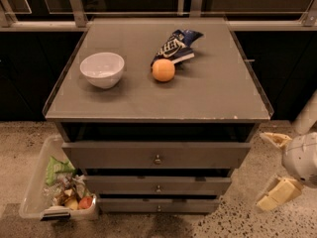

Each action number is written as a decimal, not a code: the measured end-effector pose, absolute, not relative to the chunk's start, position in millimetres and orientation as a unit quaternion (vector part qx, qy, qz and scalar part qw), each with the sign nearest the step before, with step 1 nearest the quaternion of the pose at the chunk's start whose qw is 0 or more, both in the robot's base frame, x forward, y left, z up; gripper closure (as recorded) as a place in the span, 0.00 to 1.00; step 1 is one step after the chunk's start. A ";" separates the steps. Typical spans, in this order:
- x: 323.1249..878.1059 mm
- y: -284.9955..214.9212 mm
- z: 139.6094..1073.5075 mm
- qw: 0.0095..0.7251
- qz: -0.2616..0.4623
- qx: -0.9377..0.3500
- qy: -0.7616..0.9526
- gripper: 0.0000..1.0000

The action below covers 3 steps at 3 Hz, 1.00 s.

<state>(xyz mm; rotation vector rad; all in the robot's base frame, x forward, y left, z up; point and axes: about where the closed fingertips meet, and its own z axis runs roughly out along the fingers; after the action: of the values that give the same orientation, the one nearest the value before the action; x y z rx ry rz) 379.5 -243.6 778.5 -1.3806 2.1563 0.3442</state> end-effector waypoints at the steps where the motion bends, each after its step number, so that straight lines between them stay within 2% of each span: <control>1: 379.7 -245.9 774.9 0.300 0.127 -0.503 0.801 0.00; 3: 405.0 -211.3 720.2 0.321 0.181 -0.514 0.775 0.00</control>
Offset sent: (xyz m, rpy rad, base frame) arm 0.0319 0.0269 -0.0763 0.1843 -0.0497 0.0163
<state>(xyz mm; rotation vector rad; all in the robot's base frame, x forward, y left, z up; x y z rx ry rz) 405.0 -211.3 720.2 -1.3489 2.0353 0.4756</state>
